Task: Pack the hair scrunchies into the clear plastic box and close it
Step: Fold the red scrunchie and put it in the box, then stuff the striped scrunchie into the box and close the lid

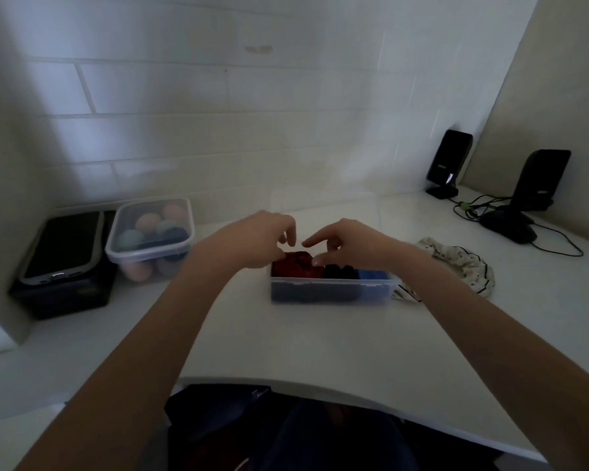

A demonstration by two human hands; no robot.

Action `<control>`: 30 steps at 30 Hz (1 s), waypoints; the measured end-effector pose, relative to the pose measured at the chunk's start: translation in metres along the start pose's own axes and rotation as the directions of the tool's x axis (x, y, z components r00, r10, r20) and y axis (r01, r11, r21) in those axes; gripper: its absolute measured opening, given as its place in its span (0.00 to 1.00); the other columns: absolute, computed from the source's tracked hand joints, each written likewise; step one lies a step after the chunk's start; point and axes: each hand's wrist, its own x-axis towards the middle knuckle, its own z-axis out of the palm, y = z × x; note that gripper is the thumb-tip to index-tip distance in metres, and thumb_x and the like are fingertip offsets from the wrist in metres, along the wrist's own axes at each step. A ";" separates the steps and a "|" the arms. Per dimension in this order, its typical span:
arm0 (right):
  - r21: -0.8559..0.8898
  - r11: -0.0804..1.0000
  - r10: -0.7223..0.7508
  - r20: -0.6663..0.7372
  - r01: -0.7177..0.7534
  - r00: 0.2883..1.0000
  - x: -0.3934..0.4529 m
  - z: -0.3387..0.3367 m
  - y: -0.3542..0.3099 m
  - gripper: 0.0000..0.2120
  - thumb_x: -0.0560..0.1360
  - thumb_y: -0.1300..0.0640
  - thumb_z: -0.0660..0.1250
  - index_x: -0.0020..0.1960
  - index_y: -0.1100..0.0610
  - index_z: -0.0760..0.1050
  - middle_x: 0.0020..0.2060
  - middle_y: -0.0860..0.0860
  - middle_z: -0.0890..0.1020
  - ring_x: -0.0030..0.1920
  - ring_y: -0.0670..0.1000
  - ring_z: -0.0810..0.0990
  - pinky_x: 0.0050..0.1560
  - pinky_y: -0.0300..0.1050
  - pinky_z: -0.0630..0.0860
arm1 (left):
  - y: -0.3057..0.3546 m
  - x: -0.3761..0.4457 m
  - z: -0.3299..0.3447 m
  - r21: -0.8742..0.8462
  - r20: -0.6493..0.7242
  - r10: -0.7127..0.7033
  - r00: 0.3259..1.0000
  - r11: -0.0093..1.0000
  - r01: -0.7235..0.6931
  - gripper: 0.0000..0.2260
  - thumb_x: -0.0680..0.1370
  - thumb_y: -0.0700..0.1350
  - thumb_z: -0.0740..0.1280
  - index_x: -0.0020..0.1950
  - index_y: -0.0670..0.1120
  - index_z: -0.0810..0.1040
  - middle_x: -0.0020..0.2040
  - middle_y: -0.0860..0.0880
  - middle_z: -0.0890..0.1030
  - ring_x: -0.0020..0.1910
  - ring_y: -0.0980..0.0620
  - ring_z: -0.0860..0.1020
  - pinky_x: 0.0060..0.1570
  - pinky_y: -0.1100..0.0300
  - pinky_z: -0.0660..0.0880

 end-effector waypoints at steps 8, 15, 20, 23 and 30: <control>0.196 0.981 0.078 -0.370 -0.005 0.926 -0.039 -0.019 0.029 0.08 0.77 0.57 0.64 0.50 0.53 0.82 0.19 0.41 0.76 0.21 0.40 0.72 0.27 0.28 0.66 | 0.007 -0.012 0.005 -0.055 -0.259 0.056 0.964 0.996 -0.073 0.19 0.72 0.29 0.57 0.43 0.50 0.82 0.49 0.47 0.81 0.48 0.49 0.77 0.51 0.51 0.75; 0.292 0.936 0.319 -0.477 -0.194 0.819 -0.075 0.014 0.080 0.06 0.77 0.56 0.63 0.53 0.54 0.71 0.38 0.49 0.77 0.35 0.48 0.76 0.30 0.36 0.73 | 0.041 -0.009 0.025 -0.010 -0.203 0.058 0.977 0.998 -0.061 0.16 0.72 0.33 0.60 0.42 0.49 0.84 0.49 0.48 0.82 0.47 0.47 0.79 0.49 0.56 0.75; 0.169 0.925 0.380 -0.372 -0.341 0.847 -0.088 0.039 0.104 0.18 0.70 0.46 0.69 0.53 0.54 0.69 0.48 0.51 0.77 0.46 0.51 0.77 0.47 0.48 0.78 | 0.063 0.004 0.038 0.004 -0.309 0.168 0.936 0.984 -0.175 0.15 0.73 0.33 0.59 0.42 0.48 0.83 0.44 0.48 0.81 0.48 0.48 0.77 0.49 0.58 0.70; 0.090 0.928 0.367 -0.393 -0.362 0.843 -0.086 0.041 0.114 0.23 0.72 0.48 0.69 0.62 0.57 0.70 0.53 0.52 0.73 0.54 0.53 0.74 0.51 0.42 0.69 | 0.081 0.019 0.045 -0.024 -0.277 0.236 0.931 0.967 -0.253 0.15 0.74 0.34 0.59 0.43 0.48 0.83 0.47 0.47 0.83 0.50 0.49 0.76 0.55 0.53 0.72; 0.131 0.978 0.206 -0.578 -0.160 0.789 -0.093 0.025 0.116 0.05 0.74 0.63 0.62 0.43 0.54 0.71 0.36 0.54 0.78 0.39 0.54 0.75 0.37 0.47 0.66 | 0.105 0.063 0.065 -0.256 -0.171 0.294 0.940 0.908 -0.331 0.21 0.73 0.40 0.66 0.65 0.50 0.71 0.66 0.51 0.74 0.65 0.53 0.70 0.64 0.65 0.62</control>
